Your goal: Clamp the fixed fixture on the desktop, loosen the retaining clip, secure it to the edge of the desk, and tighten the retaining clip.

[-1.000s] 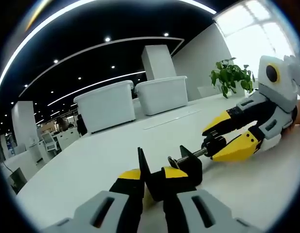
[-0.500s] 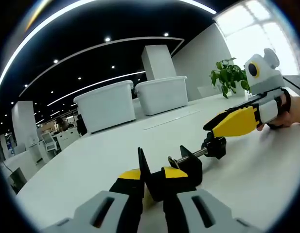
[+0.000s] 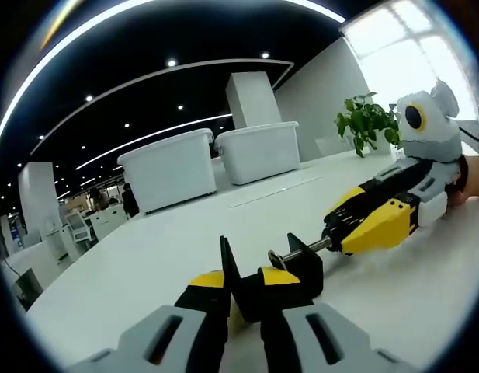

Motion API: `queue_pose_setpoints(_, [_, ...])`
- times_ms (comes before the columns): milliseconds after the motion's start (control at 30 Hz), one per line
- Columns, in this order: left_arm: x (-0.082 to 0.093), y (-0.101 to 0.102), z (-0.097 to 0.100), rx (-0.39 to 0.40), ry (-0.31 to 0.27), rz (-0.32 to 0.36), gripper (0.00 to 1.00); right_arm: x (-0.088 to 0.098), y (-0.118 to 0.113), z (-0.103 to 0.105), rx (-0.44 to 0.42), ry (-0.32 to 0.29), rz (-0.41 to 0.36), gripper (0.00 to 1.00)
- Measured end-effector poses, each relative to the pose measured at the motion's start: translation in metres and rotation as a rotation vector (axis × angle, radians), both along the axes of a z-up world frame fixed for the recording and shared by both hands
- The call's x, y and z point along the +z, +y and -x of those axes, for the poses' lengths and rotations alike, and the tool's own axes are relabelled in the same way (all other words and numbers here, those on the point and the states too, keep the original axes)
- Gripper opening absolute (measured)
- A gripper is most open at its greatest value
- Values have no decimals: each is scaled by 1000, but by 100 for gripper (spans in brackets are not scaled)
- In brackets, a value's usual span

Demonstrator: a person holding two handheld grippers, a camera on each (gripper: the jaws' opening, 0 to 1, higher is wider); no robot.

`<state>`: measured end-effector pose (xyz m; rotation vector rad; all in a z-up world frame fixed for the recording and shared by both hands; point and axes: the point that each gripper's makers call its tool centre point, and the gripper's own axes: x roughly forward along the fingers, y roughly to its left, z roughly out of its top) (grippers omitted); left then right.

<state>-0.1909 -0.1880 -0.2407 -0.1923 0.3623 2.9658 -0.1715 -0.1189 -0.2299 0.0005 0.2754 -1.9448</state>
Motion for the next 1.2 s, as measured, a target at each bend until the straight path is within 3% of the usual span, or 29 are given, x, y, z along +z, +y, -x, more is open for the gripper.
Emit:
queue_pose_setpoints(133, [0, -1, 0, 5, -1, 0, 14, -1, -3, -1, -2, 73, -40, 23])
queue_pose_setpoints(300, [0, -2, 0, 6, -1, 0, 14, -3, -5, 0, 1, 235, -142, 23])
queue_pose_setpoints(467, [0, -2, 0, 6, -1, 0, 14, -3, -6, 1, -2, 252, -151, 23])
queue_pose_setpoints(633, [1, -2, 0, 5, -1, 0, 14, -3, -4, 4, -16, 170, -119, 24])
queue_pose_setpoints(700, [1, -2, 0, 5, -1, 0, 14, -4, -2, 2, -20, 43, -76, 26])
queue_pose_setpoints(833, [1, -2, 1, 5, -1, -1, 14, 10, 2, 4, -14, -140, 79, 32])
queue_pose_setpoints(1033, [1, -2, 1, 5, -1, -1, 14, 17, 10, 23, -47, -287, 174, 26])
queue_pose_setpoints(1100, [1, -2, 1, 4, -1, -1, 14, 12, 7, 21, -46, -382, 184, 22])
queue_pose_setpoints(1200, [1, -2, 1, 4, 0, 0, 14, 12, 7, 18, -43, -382, 177, 18])
